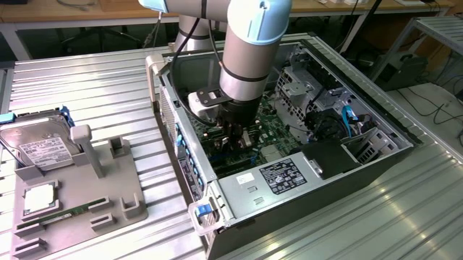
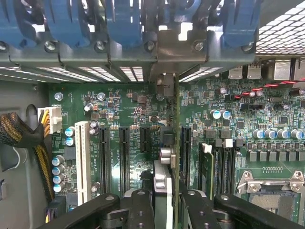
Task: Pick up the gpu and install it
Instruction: 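Insert the gpu into the slot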
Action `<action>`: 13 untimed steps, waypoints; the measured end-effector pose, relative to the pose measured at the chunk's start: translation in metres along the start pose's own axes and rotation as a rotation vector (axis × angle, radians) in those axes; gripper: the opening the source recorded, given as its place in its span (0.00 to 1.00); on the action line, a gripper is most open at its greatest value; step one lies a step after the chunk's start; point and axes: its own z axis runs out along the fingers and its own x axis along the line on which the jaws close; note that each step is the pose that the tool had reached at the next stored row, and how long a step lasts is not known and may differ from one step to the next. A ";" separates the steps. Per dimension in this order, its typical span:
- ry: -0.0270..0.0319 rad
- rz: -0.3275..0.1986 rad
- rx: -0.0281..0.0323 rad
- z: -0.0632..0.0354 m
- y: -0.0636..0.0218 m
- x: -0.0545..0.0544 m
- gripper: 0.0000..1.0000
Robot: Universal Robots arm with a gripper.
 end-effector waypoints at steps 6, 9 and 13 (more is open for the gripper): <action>0.0003 0.000 -0.0005 0.0028 0.0010 0.000 0.28; 0.0003 0.000 -0.0004 0.0057 0.0013 0.000 0.28; -0.0004 0.000 -0.0001 0.0063 0.0015 0.000 0.28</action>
